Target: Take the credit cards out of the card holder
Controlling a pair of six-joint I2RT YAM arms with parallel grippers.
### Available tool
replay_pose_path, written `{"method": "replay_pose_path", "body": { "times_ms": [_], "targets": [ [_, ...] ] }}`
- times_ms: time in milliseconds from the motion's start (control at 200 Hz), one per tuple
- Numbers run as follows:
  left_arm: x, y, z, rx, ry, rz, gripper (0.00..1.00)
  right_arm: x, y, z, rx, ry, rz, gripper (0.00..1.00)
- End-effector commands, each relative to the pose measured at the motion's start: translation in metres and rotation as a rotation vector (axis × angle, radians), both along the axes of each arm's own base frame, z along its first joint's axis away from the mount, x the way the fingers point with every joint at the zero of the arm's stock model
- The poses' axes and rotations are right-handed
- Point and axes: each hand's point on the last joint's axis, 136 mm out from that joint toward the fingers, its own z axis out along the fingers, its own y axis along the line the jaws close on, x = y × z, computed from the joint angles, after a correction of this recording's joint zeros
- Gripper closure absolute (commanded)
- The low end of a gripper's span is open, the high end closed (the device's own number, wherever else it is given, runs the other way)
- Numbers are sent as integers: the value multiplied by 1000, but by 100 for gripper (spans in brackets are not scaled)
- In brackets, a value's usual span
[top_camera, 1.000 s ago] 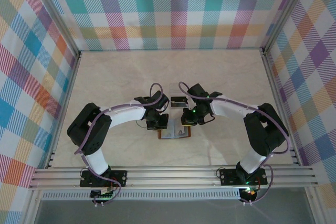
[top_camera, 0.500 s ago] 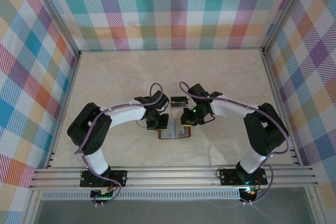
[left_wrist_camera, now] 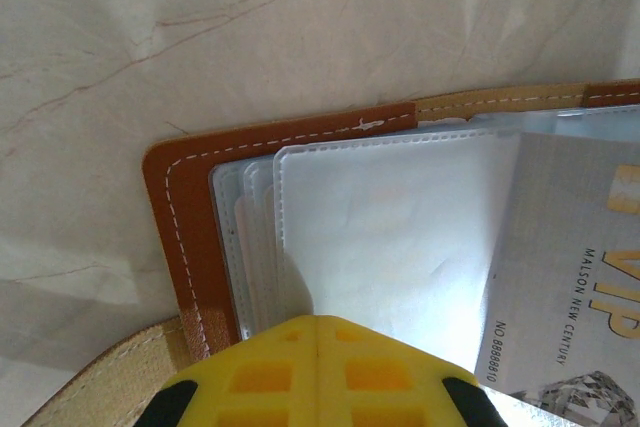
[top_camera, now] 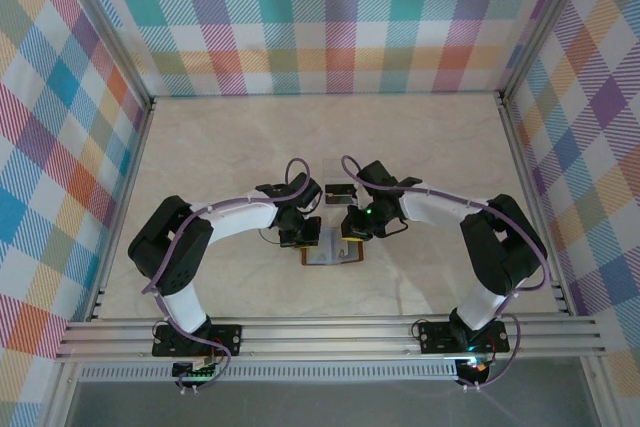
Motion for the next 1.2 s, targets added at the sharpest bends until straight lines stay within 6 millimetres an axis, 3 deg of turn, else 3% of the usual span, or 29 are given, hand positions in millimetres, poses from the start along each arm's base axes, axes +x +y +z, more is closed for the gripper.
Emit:
{"method": "replay_pose_path", "body": {
  "times_ms": [0, 330, 625, 890, 1035, 1195],
  "targets": [
    [-10, 11, -15, 47, 52, 0, 98, -4, 0, -3, 0, 11, 3, 91],
    [-3, 7, 7, 21, 0, 6, 88, 11, -12, 44, -46, -189, 84, 96],
    [3, 18, 28, 50, -68, 29, 82, 39, -1, 77, -84, -522, 508, 96],
    [0, 34, 36, 71, -102, 53, 80, 69, -4, 83, -223, -893, 1034, 100],
    [-3, 43, 34, 84, -98, 65, 80, 88, -5, 79, -259, -938, 1212, 100],
    [-7, 53, 27, 88, -84, 81, 80, 110, -2, 82, -272, -930, 1287, 100]
  ]
}}
